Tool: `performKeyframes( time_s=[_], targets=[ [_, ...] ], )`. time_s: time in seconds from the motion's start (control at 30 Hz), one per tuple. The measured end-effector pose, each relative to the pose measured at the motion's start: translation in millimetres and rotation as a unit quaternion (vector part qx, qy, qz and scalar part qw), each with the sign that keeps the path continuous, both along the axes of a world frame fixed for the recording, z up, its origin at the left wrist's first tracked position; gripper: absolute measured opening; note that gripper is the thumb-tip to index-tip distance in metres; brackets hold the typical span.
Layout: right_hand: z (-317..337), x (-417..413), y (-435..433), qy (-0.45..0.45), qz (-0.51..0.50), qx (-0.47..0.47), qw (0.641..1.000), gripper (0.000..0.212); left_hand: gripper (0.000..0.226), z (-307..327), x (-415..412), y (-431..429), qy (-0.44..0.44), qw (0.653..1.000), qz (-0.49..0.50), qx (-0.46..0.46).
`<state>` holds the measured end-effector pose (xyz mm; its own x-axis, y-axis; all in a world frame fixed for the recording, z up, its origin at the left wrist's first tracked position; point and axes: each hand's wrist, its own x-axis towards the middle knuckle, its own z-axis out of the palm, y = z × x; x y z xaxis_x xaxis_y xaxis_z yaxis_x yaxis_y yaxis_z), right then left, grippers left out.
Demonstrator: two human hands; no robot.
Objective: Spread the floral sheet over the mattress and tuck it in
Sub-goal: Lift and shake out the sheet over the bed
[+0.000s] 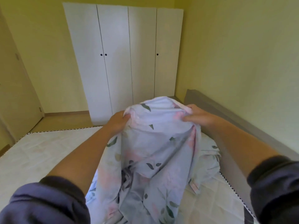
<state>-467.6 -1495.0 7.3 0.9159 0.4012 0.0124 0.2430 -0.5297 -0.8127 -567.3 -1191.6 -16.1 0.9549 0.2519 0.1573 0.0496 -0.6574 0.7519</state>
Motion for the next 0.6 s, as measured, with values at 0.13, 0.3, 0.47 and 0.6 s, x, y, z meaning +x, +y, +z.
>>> performKeyframes(
  time_s=[0.13,0.3,0.47,0.6],
  targets=[
    [-16.4,-9.6,6.7,0.049,0.121,-0.134,0.982,0.082,0.028,15.9,23.3,-75.8,-0.056,0.987,-0.125,-0.087],
    [-26.3,-7.0,-37.4,-0.091,-0.063,-0.194,0.975,0.033,0.028,3.1,42.2,-101.0,0.024,0.963,-0.232,0.136],
    [-29.0,-1.9,-125.2,-0.09,-0.208,-0.244,0.943,0.047,0.02,-51.7,54.9,-76.6,0.19,0.912,-0.173,0.319],
    [-48.9,-21.6,-134.7,-0.034,-0.157,-0.245,0.956,0.055,0.02,-50.7,61.1,-108.6,0.119,0.947,-0.242,0.175]
  ],
)
